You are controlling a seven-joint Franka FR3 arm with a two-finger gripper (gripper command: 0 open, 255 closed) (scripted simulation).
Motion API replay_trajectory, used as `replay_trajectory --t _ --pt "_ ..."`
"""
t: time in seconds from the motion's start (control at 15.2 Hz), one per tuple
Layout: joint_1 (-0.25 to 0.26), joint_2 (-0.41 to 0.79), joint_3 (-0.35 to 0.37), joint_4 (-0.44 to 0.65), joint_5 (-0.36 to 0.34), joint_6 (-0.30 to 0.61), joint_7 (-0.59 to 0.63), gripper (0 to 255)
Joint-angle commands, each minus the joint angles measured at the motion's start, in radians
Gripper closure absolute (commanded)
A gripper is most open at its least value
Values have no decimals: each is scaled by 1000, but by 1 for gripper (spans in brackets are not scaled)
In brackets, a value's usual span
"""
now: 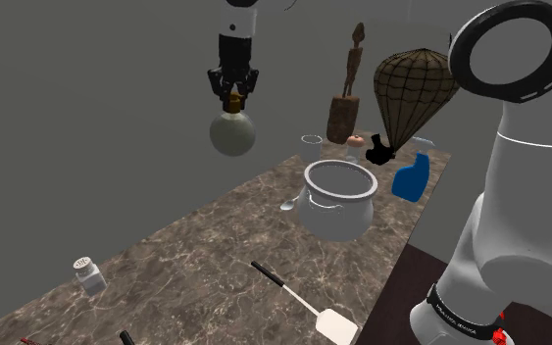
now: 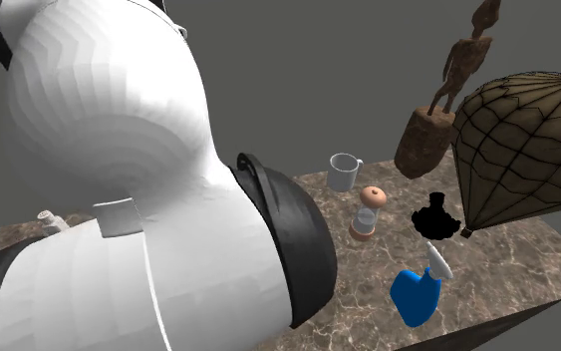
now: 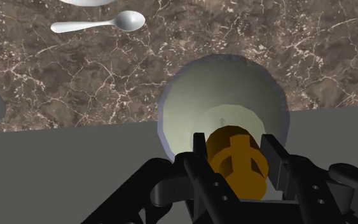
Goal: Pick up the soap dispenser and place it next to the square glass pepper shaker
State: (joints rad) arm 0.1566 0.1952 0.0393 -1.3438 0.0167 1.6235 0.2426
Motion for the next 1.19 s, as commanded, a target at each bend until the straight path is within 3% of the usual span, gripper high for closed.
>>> replay_trajectory --t 0.0,0.59,1.12 --pt "31 -18 19 -23 -7 7 51 255" --pt "159 -1 100 0 -42 2 257 255" --pt "285 95 164 132 -89 -39 438 255"
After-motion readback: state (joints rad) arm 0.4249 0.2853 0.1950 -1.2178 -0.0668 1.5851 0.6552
